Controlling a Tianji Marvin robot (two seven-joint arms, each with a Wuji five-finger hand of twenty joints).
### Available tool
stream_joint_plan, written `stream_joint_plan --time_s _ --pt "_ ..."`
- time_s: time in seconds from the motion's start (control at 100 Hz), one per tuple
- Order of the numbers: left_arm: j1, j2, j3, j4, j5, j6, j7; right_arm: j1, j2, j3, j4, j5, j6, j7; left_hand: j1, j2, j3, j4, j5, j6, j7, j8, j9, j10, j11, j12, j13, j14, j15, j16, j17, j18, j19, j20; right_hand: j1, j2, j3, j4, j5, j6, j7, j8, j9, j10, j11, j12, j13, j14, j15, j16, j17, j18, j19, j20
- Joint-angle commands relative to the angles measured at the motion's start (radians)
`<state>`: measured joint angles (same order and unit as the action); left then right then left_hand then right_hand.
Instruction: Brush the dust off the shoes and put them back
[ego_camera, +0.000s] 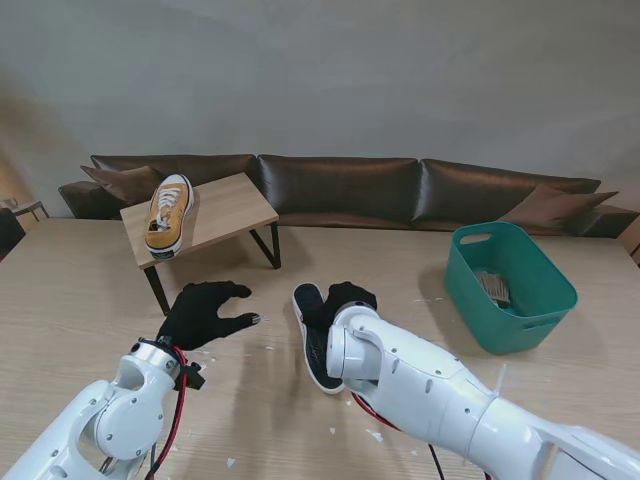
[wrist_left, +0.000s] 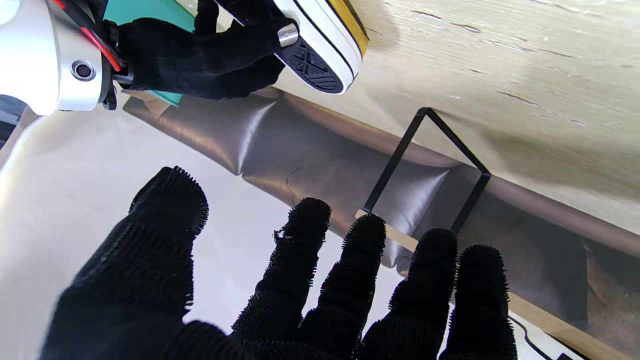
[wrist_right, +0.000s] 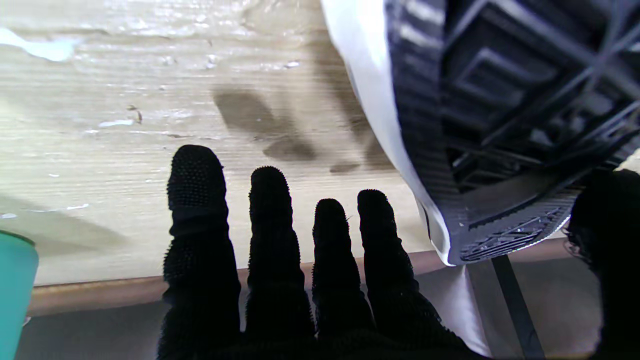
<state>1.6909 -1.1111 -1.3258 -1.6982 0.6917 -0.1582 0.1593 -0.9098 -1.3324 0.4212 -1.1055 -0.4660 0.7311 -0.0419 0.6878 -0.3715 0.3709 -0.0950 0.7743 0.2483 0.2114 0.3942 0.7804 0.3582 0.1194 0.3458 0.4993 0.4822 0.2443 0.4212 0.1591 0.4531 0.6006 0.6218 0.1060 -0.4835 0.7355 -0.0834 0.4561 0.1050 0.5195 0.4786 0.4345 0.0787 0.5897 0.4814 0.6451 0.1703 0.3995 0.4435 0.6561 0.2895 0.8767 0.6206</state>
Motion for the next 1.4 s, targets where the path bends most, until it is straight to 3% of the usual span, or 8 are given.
stream_joint_plan --time_s 0.0,0.34,0.37,0.4,0.43,0.5,1.03,1.39 --pt "0.004 -0.005 -0.002 -0.007 -0.002 -0.002 -0.014 0.002 -0.016 -0.012 0.016 0.006 -0.003 0.021 0.035 0.040 -0.018 0.030 0.014 0.013 0.007 0.008 0.012 0.006 0.002 0.011 0.013 -0.008 -0.011 0.014 -0.015 -0.009 -0.027 0.015 0.013 -0.071 0.033 0.023 0.027 0.020 0.017 -0.015 -0.020 0.029 0.023 0.003 -0.028 -0.007 0.024 0.002 -0.465 -0.017 -0.018 0.021" --pt "0.004 -0.006 -0.002 -0.007 -0.006 0.001 -0.014 0.017 -0.048 -0.043 0.077 0.023 -0.036 0.016 0.039 0.047 -0.022 0.031 0.017 0.015 0.007 0.009 0.011 0.010 0.000 0.011 0.010 -0.006 -0.013 0.014 -0.011 -0.008 -0.044 0.024 0.415 -0.249 -0.072 0.045 0.488 -0.134 0.272 0.025 0.402 -0.052 0.080 0.058 0.184 -0.030 0.286 0.115 -0.358 -0.064 0.152 0.023" --pt "0.004 -0.006 -0.002 -0.007 -0.007 0.002 -0.014 0.014 -0.052 -0.039 0.081 0.024 -0.041 0.003 0.039 0.047 -0.023 0.031 0.018 0.016 0.007 0.010 0.013 0.011 0.001 0.012 0.009 -0.005 -0.013 0.014 -0.011 -0.008 -0.045 0.025 0.444 -0.323 0.015 0.006 0.508 -0.161 0.383 -0.082 0.455 -0.062 0.085 0.073 0.213 -0.040 0.324 0.130 -0.342 -0.069 0.179 0.011" --pt "0.003 -0.006 -0.001 -0.007 -0.008 0.003 -0.016 0.009 -0.056 -0.033 0.085 0.024 -0.044 -0.012 0.039 0.049 -0.023 0.031 0.020 0.014 0.008 0.010 0.012 0.011 0.000 0.011 0.009 -0.005 -0.013 0.014 -0.012 -0.008 -0.047 0.025 0.422 -0.465 0.309 -0.134 0.519 -0.185 0.511 -0.161 0.516 -0.076 0.099 0.086 0.251 -0.055 0.365 0.144 -0.319 -0.076 0.205 0.007" --pt "0.003 -0.006 0.000 -0.007 -0.009 0.004 -0.017 0.002 -0.063 -0.024 0.091 0.025 -0.045 -0.034 0.040 0.050 -0.024 0.031 0.022 0.016 0.008 0.010 0.012 0.013 0.000 0.011 0.009 -0.004 -0.013 0.014 -0.013 -0.007 -0.048 0.026 0.411 -0.538 0.465 -0.215 0.546 -0.193 0.561 -0.177 0.561 -0.088 0.116 0.107 0.284 -0.065 0.400 0.157 -0.298 -0.081 0.227 0.004" --pt "0.002 -0.006 0.001 -0.006 -0.011 0.007 -0.018 -0.014 -0.073 -0.006 0.096 0.028 -0.052 -0.073 0.041 0.053 -0.025 0.031 0.022 0.015 0.008 0.010 0.012 0.013 0.000 0.011 0.010 -0.005 -0.013 0.014 -0.012 -0.006 -0.051 0.028 0.440 -0.604 0.566 -0.261 0.607 -0.200 0.612 -0.168 0.660 -0.097 0.130 0.178 0.384 -0.087 0.498 0.190 -0.229 -0.089 0.290 0.008" --pt "-0.034 -0.012 0.032 0.066 -0.054 0.071 -0.022 -0.120 0.010 0.101 -0.073 0.020 -0.209 -0.095 0.060 0.065 -0.022 0.033 0.025 0.034 0.006 0.010 0.024 0.031 0.005 0.016 0.021 0.005 -0.003 0.021 0.002 -0.002 -0.064 0.048 0.474 -0.486 0.704 -0.239 0.443 -0.133 0.886 -0.238 0.683 -0.043 0.126 0.273 0.566 -0.106 0.546 0.233 -0.011 -0.052 0.370 0.020" --pt "-0.104 -0.028 0.089 0.152 -0.207 0.133 -0.053 -0.240 0.065 0.248 -0.178 -0.001 -0.365 -0.162 0.071 0.059 -0.010 0.030 -0.025 0.033 -0.023 -0.003 -0.012 0.053 -0.001 0.027 -0.005 0.020 -0.002 0.033 -0.020 -0.006 -0.078 0.068 0.481 -0.475 0.726 -0.250 0.434 -0.106 0.914 -0.252 0.686 -0.021 0.139 0.278 0.629 -0.124 0.551 0.252 0.070 -0.050 0.367 0.016"
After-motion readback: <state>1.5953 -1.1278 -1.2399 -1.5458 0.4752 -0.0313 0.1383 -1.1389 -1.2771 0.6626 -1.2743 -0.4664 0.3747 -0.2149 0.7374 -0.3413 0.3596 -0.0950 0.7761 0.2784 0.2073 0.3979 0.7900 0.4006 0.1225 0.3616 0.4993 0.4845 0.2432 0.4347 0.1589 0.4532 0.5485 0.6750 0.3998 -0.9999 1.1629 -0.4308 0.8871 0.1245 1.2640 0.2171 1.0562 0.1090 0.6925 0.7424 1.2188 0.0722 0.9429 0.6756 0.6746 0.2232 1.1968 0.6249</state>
